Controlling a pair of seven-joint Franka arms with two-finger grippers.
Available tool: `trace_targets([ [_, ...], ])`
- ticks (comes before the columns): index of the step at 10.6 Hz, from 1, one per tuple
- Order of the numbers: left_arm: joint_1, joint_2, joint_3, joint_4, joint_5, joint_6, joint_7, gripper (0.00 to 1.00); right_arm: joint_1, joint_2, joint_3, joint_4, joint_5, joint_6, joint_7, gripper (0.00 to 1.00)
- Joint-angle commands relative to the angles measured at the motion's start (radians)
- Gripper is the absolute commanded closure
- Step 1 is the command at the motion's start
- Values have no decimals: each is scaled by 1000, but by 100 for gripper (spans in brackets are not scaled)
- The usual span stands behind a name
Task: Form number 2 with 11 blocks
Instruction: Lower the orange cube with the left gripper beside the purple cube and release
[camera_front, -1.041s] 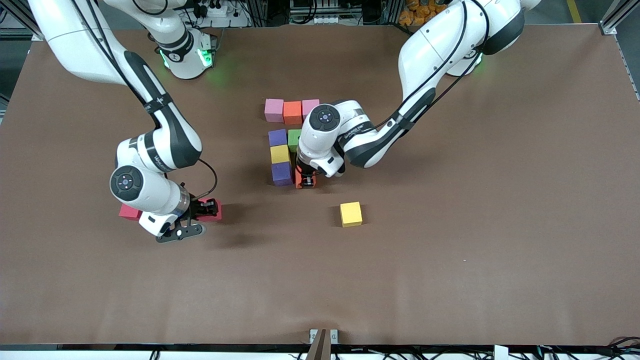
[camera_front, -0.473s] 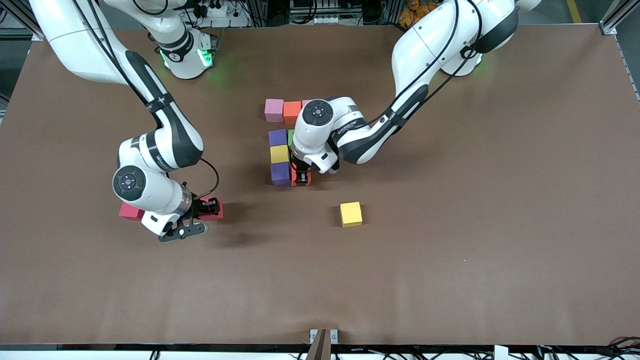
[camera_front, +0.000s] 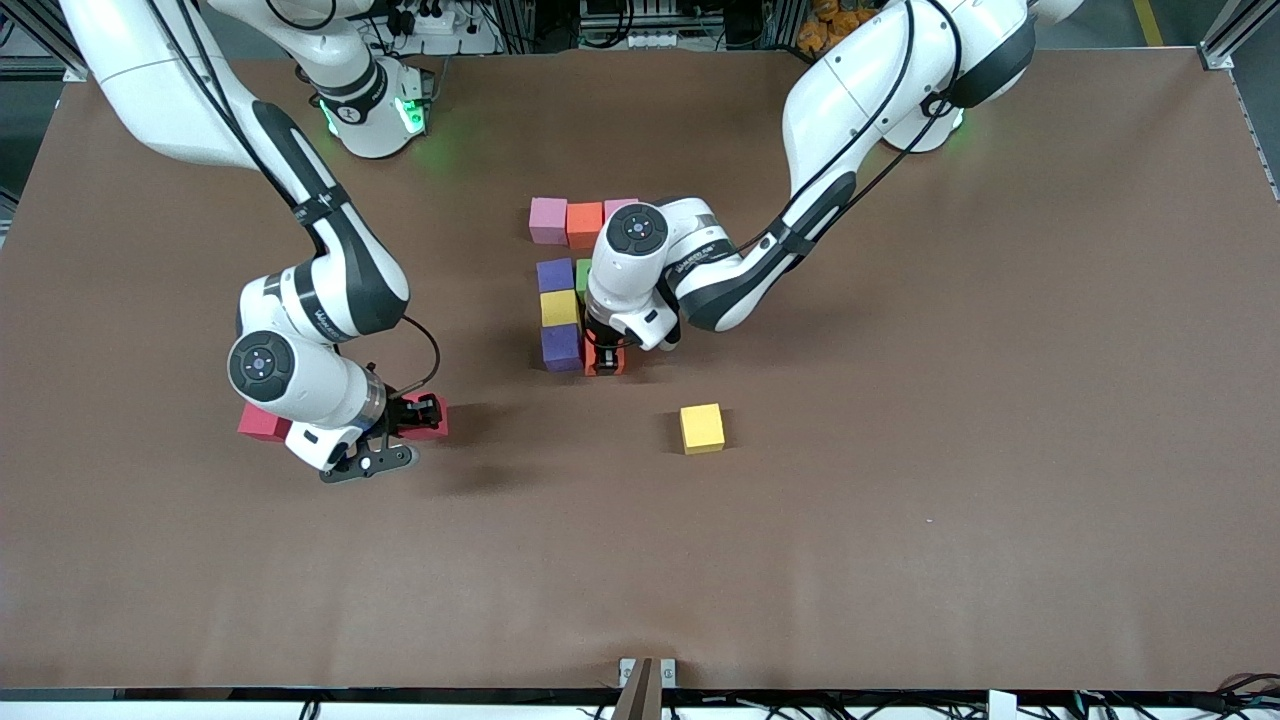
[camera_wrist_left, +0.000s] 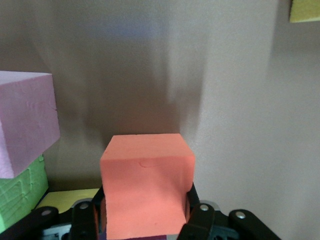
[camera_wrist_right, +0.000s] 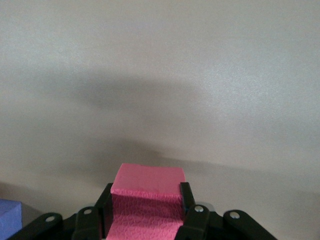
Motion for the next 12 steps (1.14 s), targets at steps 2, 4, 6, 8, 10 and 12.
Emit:
trace_targets([
  [2, -48, 15, 43, 27, -18, 26, -50, 74, 0, -8, 7, -6, -16, -7, 3, 100],
  [4, -48, 15, 45, 26, -16, 26, -48, 31, 0, -8, 7, -6, -14, -7, 3, 100],
  [6, -48, 14, 43, 26, -16, 26, -48, 12, 0, -8, 7, -6, -14, -7, 3, 100],
  [8, -50, 14, 43, 26, -15, 26, -45, 12, 0, -8, 7, -6, -16, -7, 5, 100],
  [10, -50, 12, 45, 26, -15, 26, -42, 12, 0, -8, 7, -6, -16, -7, 5, 100],
  [12, -40, -6, 43, 24, -10, 26, -37, 12, 3, -8, 9, -5, -14, -7, 12, 100],
])
